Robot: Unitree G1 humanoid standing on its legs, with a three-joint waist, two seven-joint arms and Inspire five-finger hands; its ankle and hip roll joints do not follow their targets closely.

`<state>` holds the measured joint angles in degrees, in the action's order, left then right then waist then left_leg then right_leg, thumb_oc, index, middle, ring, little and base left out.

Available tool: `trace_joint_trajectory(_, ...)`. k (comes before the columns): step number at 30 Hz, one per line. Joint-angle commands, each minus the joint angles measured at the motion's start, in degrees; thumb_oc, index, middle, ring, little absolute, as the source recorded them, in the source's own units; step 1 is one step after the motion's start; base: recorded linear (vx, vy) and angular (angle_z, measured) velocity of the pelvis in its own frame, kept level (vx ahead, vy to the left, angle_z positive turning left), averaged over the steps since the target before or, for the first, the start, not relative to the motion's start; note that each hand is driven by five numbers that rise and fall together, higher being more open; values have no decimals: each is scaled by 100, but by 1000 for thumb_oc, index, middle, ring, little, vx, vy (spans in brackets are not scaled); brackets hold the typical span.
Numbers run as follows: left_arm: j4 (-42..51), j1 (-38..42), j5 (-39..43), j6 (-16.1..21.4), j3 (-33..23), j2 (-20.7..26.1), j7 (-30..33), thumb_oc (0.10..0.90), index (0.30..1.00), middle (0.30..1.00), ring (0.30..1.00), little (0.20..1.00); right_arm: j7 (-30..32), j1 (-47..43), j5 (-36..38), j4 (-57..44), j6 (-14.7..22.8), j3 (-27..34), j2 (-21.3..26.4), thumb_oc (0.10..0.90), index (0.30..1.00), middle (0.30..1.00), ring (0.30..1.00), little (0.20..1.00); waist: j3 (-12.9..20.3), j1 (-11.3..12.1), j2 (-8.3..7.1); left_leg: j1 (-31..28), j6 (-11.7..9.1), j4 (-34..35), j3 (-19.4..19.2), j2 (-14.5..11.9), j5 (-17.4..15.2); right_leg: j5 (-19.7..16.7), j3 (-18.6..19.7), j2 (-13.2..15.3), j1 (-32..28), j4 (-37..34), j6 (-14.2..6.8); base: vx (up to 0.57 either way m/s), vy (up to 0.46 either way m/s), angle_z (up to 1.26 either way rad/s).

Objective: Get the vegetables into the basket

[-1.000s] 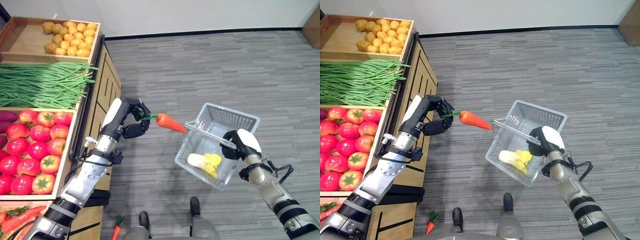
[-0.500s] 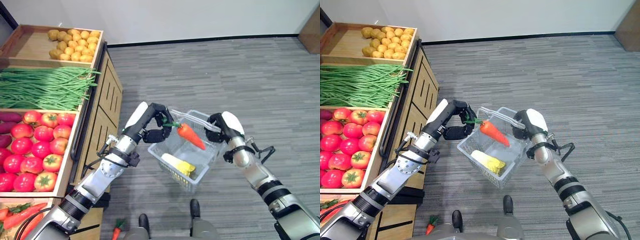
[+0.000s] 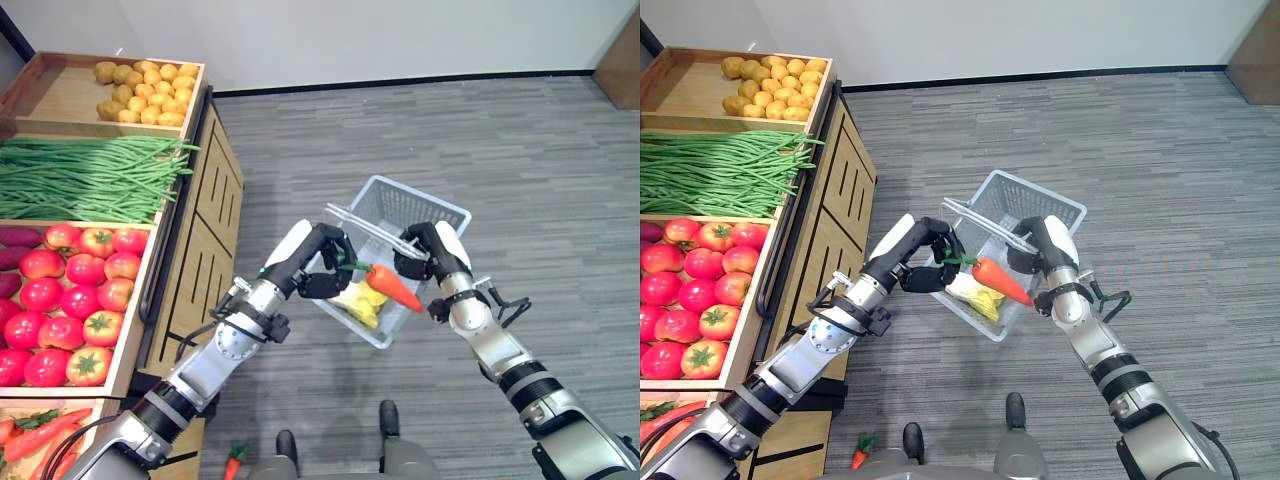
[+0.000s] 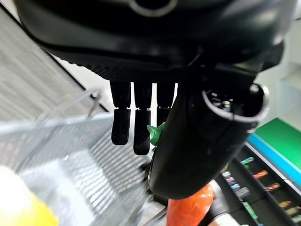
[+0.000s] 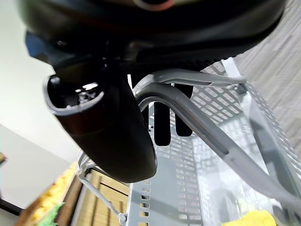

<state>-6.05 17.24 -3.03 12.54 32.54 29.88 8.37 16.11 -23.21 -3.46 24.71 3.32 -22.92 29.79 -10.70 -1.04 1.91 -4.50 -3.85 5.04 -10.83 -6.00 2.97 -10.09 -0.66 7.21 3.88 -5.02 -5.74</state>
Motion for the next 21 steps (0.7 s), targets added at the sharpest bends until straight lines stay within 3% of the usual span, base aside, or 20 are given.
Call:
trace_joint_trajectory(1,-373,617,-241,328,228,-111,165,400,300,300,300,300,440,-819,339,-871,893,275,-249,400,300,300,300,300,833,33,-271,186,-201,-4,93,-73,9,510,-295,131,-434,2,-391,7,3,-4)
trace_joint_trajectory(10,-1738,721,-1339,-92,78,-451,591,400,300,300,300,300,119,-340,927,-2002,1111,251,-287,400,300,300,300,300,864,-115,-262,124,-208,-4,-80,-93,-10,472,-183,124,-386,2,-415,3,4,-2)
trace_joint_trajectory(11,-1861,728,-1456,-166,20,-461,668,420,327,327,327,327,65,-271,993,-2135,1138,223,-315,400,300,300,300,300,861,-136,-262,119,-212,-4,-102,-96,-10,469,-164,121,-379,2,-419,0,0,0)
trace_joint_trajectory(12,-1906,718,-1502,-177,-11,-468,698,582,555,555,555,555,31,-212,1003,-2205,1135,222,-297,400,300,300,300,300,861,-142,-263,115,-213,-4,-112,-98,-10,468,-156,120,-377,2,-419,0,0,0)
trace_joint_trajectory(15,-2139,655,-1582,-247,-161,-527,840,400,300,300,300,300,-46,-51,1099,-2403,1160,184,-304,400,300,300,300,300,865,-161,-262,89,-221,-4,-163,-119,-7,454,-132,116,-368,2,-420,5,-6,-5)
trace_joint_trajectory(21,-2428,588,-1804,-407,-309,-507,957,400,300,300,300,300,-136,132,1168,-2544,1171,134,-299,400,300,300,300,300,869,-190,-244,46,-234,-4,-240,-136,-5,453,-75,95,-358,2,-423,0,2,-11)
